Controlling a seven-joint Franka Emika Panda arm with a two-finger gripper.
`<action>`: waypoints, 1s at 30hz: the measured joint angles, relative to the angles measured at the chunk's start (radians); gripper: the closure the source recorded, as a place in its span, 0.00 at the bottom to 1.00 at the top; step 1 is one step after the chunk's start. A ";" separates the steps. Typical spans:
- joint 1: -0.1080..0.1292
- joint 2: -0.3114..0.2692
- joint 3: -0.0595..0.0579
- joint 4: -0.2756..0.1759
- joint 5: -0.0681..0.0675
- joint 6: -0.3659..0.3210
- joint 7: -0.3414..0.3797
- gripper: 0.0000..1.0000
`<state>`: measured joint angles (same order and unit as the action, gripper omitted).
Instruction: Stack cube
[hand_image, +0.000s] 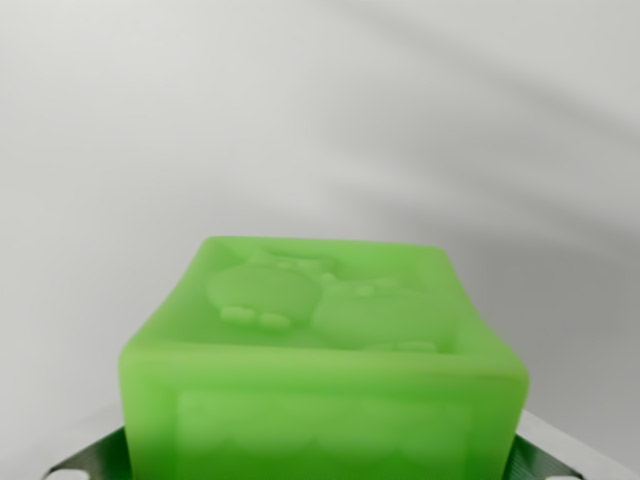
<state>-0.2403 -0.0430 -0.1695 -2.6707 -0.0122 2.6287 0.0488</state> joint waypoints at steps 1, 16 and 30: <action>0.002 0.000 0.002 0.001 0.000 0.000 0.004 1.00; 0.037 0.013 0.033 0.015 0.001 0.000 0.065 1.00; 0.068 0.029 0.060 0.034 0.005 -0.002 0.118 1.00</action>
<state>-0.1723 -0.0143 -0.1095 -2.6370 -0.0076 2.6266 0.1669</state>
